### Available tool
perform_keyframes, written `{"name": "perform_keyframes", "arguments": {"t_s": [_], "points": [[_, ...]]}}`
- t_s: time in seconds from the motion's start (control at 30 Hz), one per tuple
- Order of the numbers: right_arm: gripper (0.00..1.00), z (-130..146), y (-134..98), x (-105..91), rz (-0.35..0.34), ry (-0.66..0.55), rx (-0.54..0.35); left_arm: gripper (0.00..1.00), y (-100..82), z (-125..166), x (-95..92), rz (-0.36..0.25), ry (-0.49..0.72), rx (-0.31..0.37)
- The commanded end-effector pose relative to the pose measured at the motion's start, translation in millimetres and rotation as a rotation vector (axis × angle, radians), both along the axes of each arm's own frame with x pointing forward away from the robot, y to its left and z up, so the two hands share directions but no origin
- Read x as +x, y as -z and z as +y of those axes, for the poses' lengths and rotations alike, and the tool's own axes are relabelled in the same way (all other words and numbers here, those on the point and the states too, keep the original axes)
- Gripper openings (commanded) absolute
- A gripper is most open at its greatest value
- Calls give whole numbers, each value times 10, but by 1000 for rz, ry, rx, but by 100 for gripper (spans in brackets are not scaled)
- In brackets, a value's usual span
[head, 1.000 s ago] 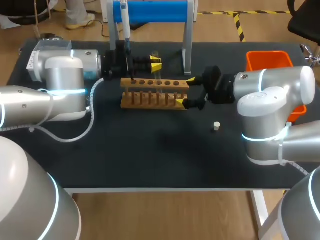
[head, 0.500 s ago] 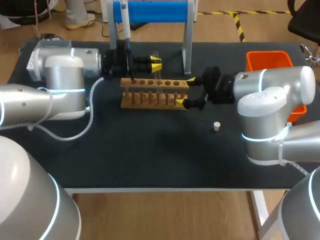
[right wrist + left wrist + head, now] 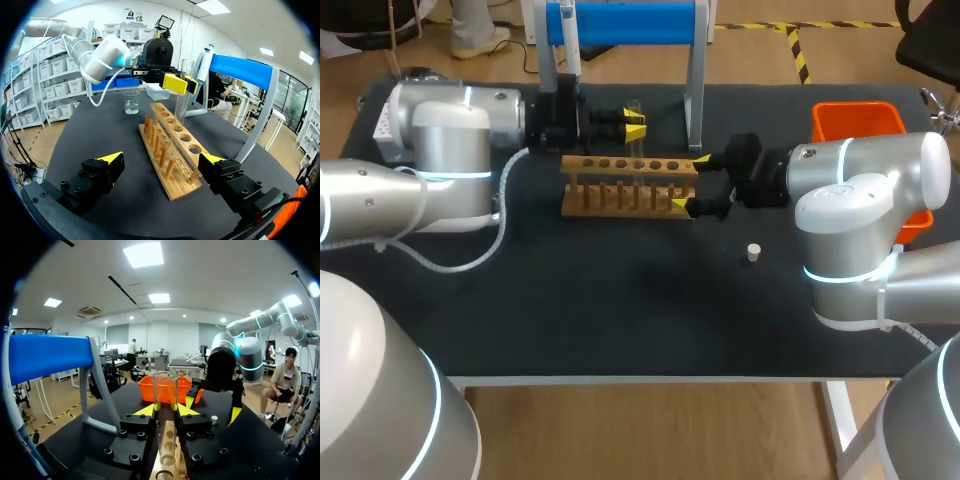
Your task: Invert the test tube, pick up the pipette, mount the tip to pipette, aspirate from beaker and dispense into the tube, eject the tip, return the pipette, and cap with the stopper.
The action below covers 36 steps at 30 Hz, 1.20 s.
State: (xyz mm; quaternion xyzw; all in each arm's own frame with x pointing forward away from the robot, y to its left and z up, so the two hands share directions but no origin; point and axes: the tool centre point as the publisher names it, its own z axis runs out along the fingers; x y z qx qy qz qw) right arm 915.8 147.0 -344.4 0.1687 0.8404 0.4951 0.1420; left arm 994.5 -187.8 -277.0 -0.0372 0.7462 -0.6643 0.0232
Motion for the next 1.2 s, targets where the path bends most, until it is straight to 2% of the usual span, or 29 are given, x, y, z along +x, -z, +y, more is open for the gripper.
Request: {"name": "perform_keyframes", "arguments": {"t_s": [0.03, 0.07, 0.1, 0.13, 0.8, 0.97, 1.2], "points": [[100, -7, -5, 3, 2, -2, -1, 5, 3, 1, 38, 4, 11, 3], [100, -7, -5, 3, 2, -2, -1, 28, 4, 1, 38, 2, 10, 3], [100, -7, -5, 3, 2, -2, -1, 86, 4, 1, 37, 3, 9, 3], [100, -7, -5, 3, 2, -2, -1, 100, 4, 0, 36, 4, 7, 6], [100, -7, -5, 3, 2, -2, -1, 100, -8, 32, 21, 5, 0, 10], [100, -7, -5, 3, 2, -2, -1, 100, -23, 57, -6, 38, 0, 38], [100, -7, -5, 3, 2, -2, -1, 100, -225, 231, -131, 60, -16, 96]]}}
